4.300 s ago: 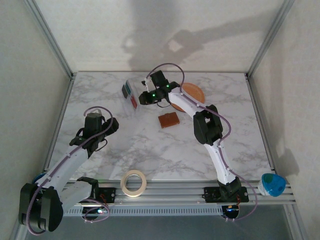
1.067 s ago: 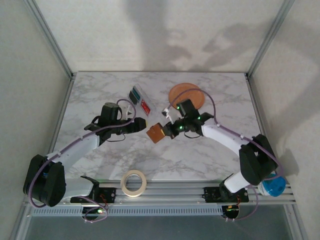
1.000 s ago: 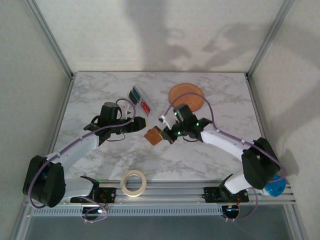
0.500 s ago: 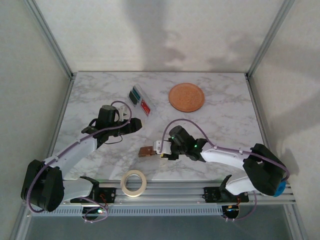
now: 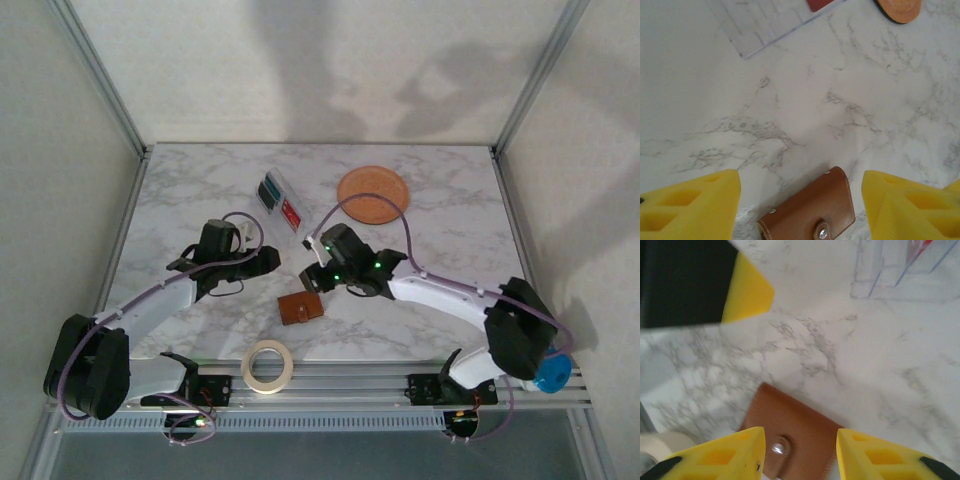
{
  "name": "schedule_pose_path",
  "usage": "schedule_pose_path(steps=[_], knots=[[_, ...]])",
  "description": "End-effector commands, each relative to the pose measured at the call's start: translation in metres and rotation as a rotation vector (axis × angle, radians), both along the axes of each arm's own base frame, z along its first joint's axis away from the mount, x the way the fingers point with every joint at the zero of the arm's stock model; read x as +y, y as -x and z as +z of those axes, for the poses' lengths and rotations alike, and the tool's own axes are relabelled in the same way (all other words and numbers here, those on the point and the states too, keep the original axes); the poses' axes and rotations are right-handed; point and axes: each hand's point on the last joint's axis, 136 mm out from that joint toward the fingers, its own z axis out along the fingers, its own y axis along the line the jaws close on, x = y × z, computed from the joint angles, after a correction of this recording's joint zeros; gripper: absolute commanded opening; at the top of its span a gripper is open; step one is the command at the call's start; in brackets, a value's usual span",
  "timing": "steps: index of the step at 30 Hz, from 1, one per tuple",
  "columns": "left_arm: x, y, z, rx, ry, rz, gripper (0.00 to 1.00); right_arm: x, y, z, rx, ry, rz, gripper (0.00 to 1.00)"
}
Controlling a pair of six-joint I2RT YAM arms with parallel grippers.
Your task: Put the credit cards into the card holder
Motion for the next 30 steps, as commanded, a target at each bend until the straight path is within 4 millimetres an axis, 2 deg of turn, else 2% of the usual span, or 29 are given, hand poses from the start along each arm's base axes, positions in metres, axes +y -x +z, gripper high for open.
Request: schedule_pose_path(steps=[1,5,7,10,15,17,20,24,27,30], knots=[[0.014,0.002,-0.013,0.030,-0.055,0.065,0.66,0.000,0.039,-0.043,0.284,0.061,-0.134,0.42],[0.020,-0.001,-0.012,0.022,-0.075,0.097,0.68,0.024,0.066,-0.055,0.423,0.007,-0.016,0.41],[0.025,-0.004,-0.013,0.017,-0.093,0.120,0.68,0.027,0.075,-0.063,0.406,0.070,0.029,0.40],[0.031,-0.008,-0.010,0.009,-0.100,0.146,0.69,0.012,0.070,-0.082,0.270,0.268,0.018,0.39],[0.043,-0.016,-0.004,-0.034,-0.107,0.218,0.70,0.009,0.062,-0.103,0.214,0.372,0.002,0.36],[0.043,-0.017,-0.004,-0.032,-0.102,0.218,0.70,0.002,0.055,-0.104,0.160,0.440,-0.018,0.34],[0.042,-0.016,-0.005,-0.029,-0.102,0.200,0.70,-0.019,0.043,-0.101,0.083,0.536,-0.059,0.34],[0.038,-0.012,-0.011,-0.024,-0.088,0.173,0.70,-0.059,0.013,-0.097,0.025,0.621,-0.167,0.37],[0.027,-0.007,-0.012,-0.021,-0.047,0.126,0.70,-0.084,-0.009,-0.101,0.075,0.593,-0.270,0.38],[0.020,-0.003,-0.017,-0.015,-0.045,0.090,0.69,-0.084,-0.018,-0.088,0.143,0.473,-0.315,0.43]])
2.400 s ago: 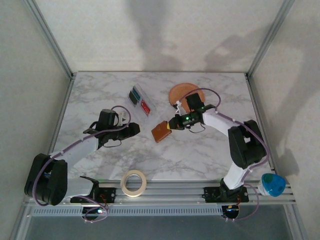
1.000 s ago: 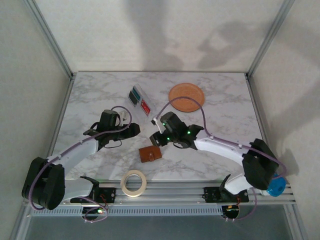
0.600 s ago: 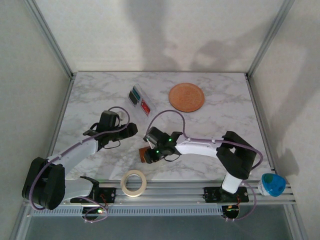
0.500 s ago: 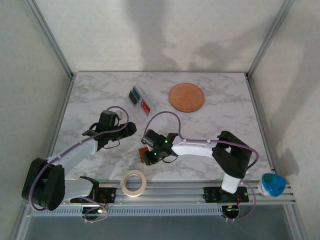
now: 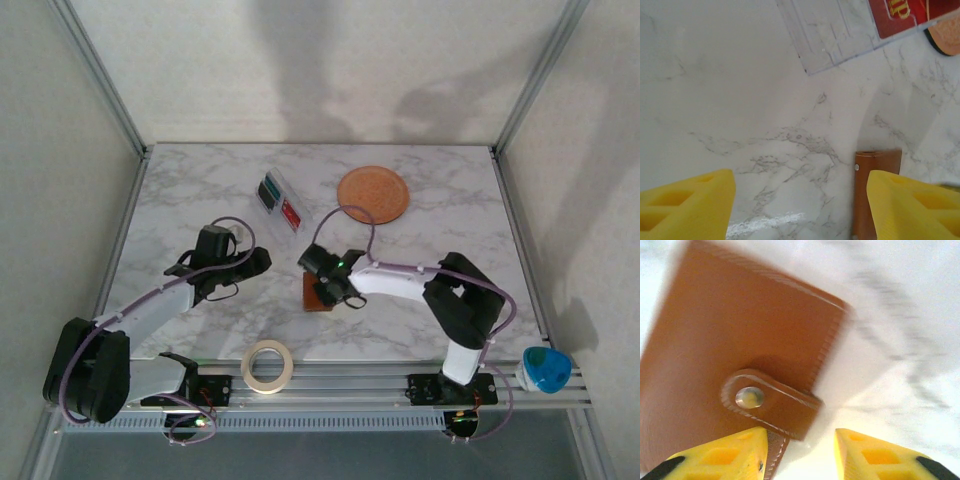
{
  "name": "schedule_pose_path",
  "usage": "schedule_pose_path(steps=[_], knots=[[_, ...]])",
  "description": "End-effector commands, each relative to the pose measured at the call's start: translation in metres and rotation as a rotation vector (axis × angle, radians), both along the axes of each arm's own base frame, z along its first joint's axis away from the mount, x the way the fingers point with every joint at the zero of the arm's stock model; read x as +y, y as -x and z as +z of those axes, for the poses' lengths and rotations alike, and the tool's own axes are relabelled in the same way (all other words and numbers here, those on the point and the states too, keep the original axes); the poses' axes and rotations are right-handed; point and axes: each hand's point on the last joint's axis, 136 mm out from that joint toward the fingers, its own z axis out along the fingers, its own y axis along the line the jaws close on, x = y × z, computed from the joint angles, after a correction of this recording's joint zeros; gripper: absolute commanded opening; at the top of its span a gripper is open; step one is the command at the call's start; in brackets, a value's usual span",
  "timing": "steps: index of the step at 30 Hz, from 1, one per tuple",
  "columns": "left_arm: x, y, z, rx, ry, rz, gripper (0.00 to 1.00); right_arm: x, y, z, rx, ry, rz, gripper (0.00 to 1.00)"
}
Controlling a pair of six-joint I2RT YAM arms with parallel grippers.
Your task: Put the credit cards into the card holder
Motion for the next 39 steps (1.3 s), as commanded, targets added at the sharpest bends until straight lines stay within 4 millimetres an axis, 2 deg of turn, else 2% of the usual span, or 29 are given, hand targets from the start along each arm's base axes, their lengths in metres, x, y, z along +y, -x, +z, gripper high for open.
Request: schedule_pose_path(steps=[1,6,13,14,17,20,24,32,35,39], knots=[[-0.013,0.003,0.000,-0.012,0.029,-0.063,0.69,-0.014,-0.009,0.019,0.012,-0.086,-0.079,0.43],[-0.034,0.012,0.000,0.005,0.085,-0.140,0.65,0.007,0.000,0.036,0.121,-0.284,-0.059,0.43],[-0.049,0.019,-0.004,0.020,0.129,-0.166,0.50,0.005,-0.001,0.020,0.261,-0.297,0.048,0.42],[-0.052,0.021,-0.005,0.019,0.138,-0.174,0.49,0.007,0.000,0.018,0.274,-0.301,0.063,0.42],[-0.058,0.023,-0.008,0.031,0.150,-0.184,0.47,-0.003,-0.009,0.014,0.292,-0.312,0.027,0.43],[-0.065,0.027,-0.011,0.045,0.154,-0.200,0.46,0.001,-0.006,0.009,0.345,-0.349,0.026,0.44],[-0.070,0.027,-0.014,0.044,0.160,-0.205,0.44,0.016,0.005,0.006,0.417,-0.438,0.044,0.40],[-0.070,0.022,-0.026,0.072,0.126,-0.191,0.39,0.052,0.019,0.025,0.512,-0.682,0.030,0.35],[-0.069,0.021,-0.031,0.088,0.113,-0.194,0.39,0.045,0.013,0.026,0.461,-0.657,-0.001,0.35],[-0.075,0.020,-0.031,0.089,0.132,-0.209,0.39,0.016,-0.004,0.024,0.325,-0.489,-0.035,0.40]])
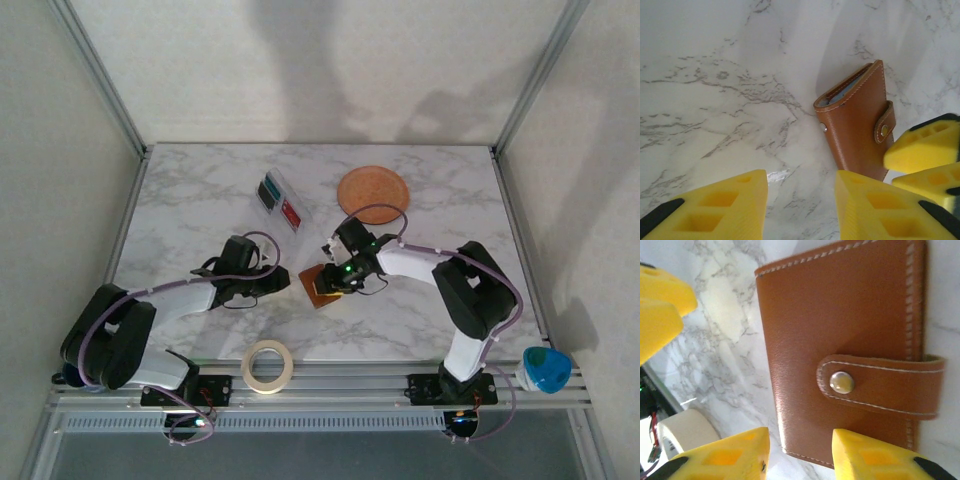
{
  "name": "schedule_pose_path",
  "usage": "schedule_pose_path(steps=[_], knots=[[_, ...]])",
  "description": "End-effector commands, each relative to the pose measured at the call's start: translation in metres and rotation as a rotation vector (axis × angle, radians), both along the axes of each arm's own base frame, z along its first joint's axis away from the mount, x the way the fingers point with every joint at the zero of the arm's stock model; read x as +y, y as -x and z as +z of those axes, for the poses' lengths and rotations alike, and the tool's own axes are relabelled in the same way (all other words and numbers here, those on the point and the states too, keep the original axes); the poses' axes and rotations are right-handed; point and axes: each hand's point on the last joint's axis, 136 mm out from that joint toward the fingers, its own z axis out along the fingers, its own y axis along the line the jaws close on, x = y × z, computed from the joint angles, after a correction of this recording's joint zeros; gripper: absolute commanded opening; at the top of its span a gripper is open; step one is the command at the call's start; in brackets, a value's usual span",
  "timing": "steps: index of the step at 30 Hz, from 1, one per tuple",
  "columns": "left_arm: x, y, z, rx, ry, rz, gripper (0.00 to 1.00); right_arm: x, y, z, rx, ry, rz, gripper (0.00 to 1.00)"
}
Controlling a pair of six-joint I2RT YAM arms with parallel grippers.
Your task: Put the credit cards into the card holder
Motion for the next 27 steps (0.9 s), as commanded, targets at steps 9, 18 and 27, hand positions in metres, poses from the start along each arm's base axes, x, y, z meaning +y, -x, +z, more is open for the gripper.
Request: schedule_pose_path(steps=[9,18,27], knots=[[-0.029,-0.015,0.013,-0.038,0.040,-0.049,0.39,-0.027,-0.026,-0.008,-0.100,0.153,-0.045,0.42],[-0.033,-0.017,0.002,-0.014,0.014,-0.050,0.37,-0.014,-0.016,-0.013,-0.030,0.075,-0.033,0.41],[-0.034,-0.019,-0.009,0.005,0.000,-0.049,0.35,0.005,-0.009,-0.008,0.029,-0.058,-0.047,0.32]])
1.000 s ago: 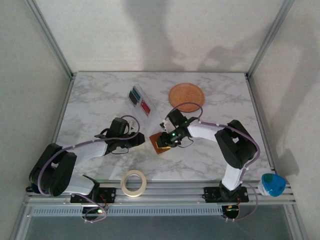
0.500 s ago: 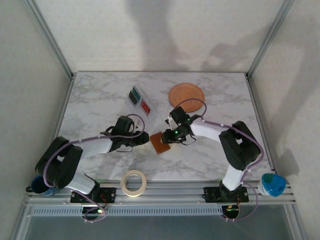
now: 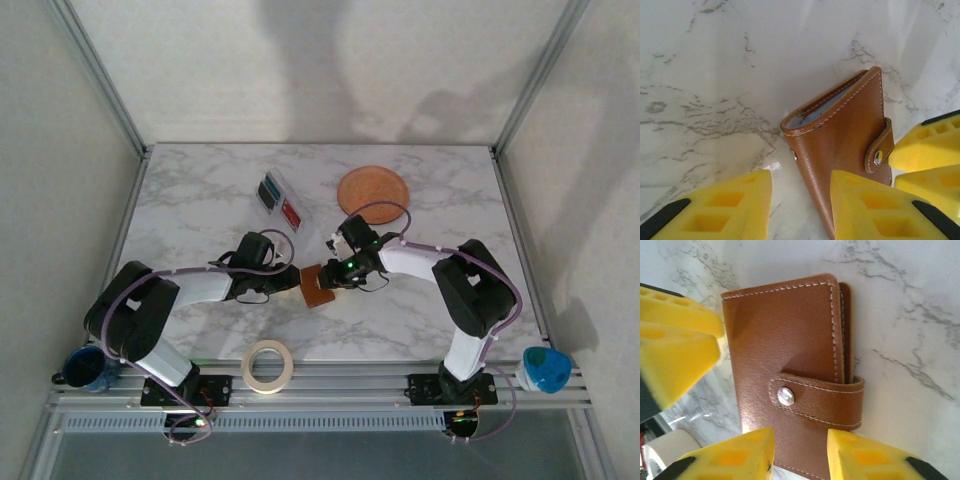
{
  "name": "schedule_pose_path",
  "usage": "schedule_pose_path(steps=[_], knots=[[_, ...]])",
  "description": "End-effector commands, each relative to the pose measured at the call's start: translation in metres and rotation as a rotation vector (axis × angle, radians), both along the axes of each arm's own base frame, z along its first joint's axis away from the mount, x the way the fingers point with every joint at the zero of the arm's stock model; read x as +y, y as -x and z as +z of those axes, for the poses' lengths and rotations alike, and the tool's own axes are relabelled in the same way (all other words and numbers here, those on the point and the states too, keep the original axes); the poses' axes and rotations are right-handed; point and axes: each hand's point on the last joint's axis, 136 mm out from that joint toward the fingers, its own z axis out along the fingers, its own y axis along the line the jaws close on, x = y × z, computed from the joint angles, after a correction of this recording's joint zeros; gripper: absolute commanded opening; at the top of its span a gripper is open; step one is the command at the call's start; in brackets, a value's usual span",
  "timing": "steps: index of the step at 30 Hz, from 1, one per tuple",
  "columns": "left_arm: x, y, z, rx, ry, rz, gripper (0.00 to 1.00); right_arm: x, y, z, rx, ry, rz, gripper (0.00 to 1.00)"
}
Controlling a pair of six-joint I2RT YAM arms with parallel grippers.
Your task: Put the credit cards into the card holder
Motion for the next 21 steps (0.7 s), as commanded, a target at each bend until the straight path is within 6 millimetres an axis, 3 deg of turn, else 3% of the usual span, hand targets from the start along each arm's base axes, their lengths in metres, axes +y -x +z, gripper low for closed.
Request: schedule_pose_path(steps=[1,5,14,21], knots=[[-0.006,-0.006,0.005,-0.023,0.004,0.002,0.35,0.009,0.008,-0.003,0.050,-0.055,0.002,0.32],[-0.011,-0.006,0.001,-0.005,0.021,-0.008,0.33,0.012,0.009,-0.007,0.056,-0.057,0.001,0.29],[-0.019,-0.009,0.013,-0.027,0.057,-0.028,0.35,0.017,0.013,-0.001,0.049,-0.090,0.005,0.31],[-0.020,-0.010,0.007,-0.008,0.041,-0.025,0.35,0.015,0.010,0.002,0.034,-0.095,-0.015,0.32]])
